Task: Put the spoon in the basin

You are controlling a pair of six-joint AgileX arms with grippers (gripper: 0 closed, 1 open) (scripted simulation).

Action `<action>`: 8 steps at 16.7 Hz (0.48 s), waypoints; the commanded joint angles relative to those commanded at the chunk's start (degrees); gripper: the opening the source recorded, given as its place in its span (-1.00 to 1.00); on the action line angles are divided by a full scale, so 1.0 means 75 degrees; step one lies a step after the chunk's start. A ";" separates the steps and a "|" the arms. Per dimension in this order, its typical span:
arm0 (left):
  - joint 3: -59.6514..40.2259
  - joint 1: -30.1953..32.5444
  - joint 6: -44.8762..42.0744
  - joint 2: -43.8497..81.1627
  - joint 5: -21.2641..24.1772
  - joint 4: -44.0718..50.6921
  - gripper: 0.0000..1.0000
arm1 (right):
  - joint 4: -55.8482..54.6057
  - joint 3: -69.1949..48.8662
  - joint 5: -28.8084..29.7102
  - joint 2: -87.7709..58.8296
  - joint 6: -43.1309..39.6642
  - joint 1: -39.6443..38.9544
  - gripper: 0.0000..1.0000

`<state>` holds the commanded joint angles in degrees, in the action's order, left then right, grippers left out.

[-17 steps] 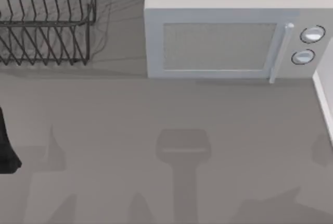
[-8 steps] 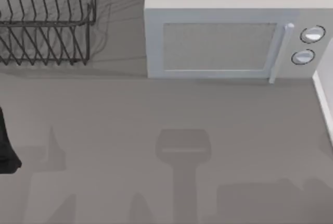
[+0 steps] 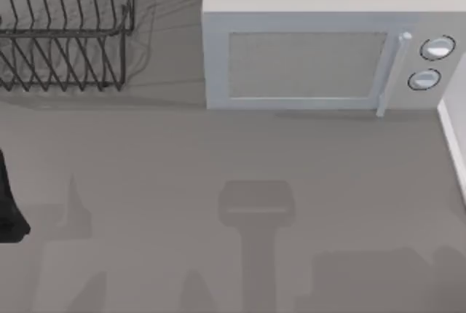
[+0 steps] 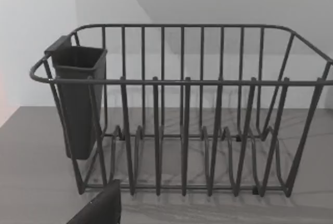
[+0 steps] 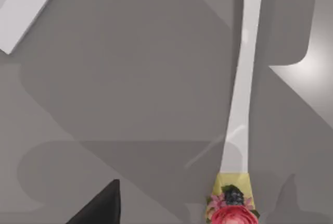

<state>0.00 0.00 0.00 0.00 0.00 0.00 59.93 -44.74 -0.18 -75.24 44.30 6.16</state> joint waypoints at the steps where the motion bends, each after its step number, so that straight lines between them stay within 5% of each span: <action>1: 0.0000 0.0000 0.0000 0.0000 0.0000 0.0000 1.00 | -0.0258 0.0146 0.0000 -0.0118 0.0006 0.0001 1.00; 8: 0.0000 0.0000 0.0000 0.0000 0.0000 0.0000 1.00 | -0.3078 0.1597 -0.0003 -0.1389 0.0055 -0.0020 1.00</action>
<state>0.00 0.00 0.00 0.00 0.00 0.00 36.84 -32.76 -0.21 -85.65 44.71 6.01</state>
